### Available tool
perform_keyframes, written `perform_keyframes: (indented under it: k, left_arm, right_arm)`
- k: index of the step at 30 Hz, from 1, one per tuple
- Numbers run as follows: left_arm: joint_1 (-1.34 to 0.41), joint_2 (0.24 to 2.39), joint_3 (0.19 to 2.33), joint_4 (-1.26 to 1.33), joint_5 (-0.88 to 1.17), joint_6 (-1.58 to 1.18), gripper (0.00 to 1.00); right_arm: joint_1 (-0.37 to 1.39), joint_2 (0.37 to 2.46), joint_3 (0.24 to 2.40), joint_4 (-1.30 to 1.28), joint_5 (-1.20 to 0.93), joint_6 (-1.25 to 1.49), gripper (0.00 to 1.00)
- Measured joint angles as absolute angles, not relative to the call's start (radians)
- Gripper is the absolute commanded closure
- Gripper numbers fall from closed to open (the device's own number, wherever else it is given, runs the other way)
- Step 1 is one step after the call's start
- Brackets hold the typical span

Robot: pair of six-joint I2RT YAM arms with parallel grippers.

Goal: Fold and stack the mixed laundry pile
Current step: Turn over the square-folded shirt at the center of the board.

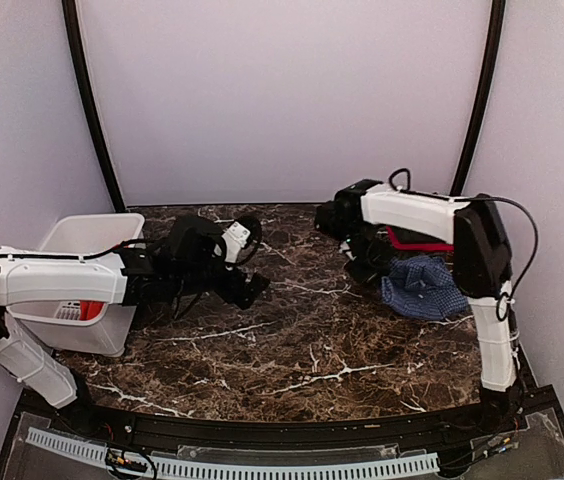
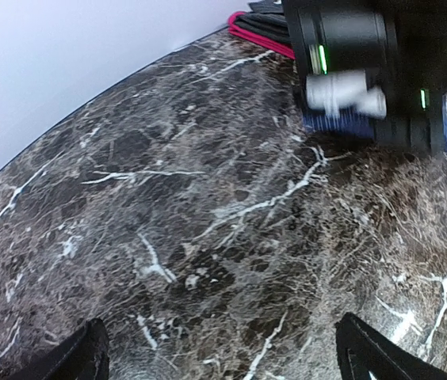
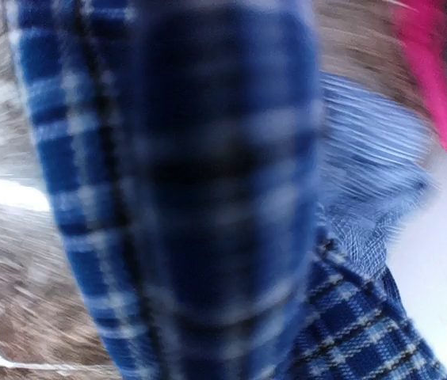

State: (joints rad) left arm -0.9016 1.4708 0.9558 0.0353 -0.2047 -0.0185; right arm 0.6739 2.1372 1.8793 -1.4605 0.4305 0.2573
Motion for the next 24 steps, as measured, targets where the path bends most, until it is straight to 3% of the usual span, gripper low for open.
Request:
perform_keyframes:
  k: [4,7,12,15,19,24]
  left_arm:
    - [-0.823,1.374,0.956,-0.037,-0.21,-0.116,0.01]
    - [-0.768,1.286,0.956,-0.07,-0.211,-0.188,0.01]
    - [-0.71,1.215,0.956,-0.104,-0.204,-0.27,0.01]
    - [-0.682,1.215,0.952,-0.127,-0.191,-0.313,0.01]
    - [-0.647,1.214,0.937,-0.131,-0.161,-0.361,0.01]
    - [-0.631,1.193,0.921,-0.13,-0.162,-0.398,0.01]
  right_arm:
    - [0.87,2.373,1.96,-1.455,0.349,0.237,1.0]
    - [0.984,2.428,2.062,-1.491,0.301,0.223,0.99]
    - [1.071,2.444,2.176,-1.485,0.213,0.222,0.55]
    - [1.081,2.45,2.228,-1.492,0.179,0.226,0.42]
    - [1.078,2.443,2.32,-1.483,0.157,0.224,0.32]
    - [1.076,2.34,2.34,-1.416,0.108,0.186,0.3]
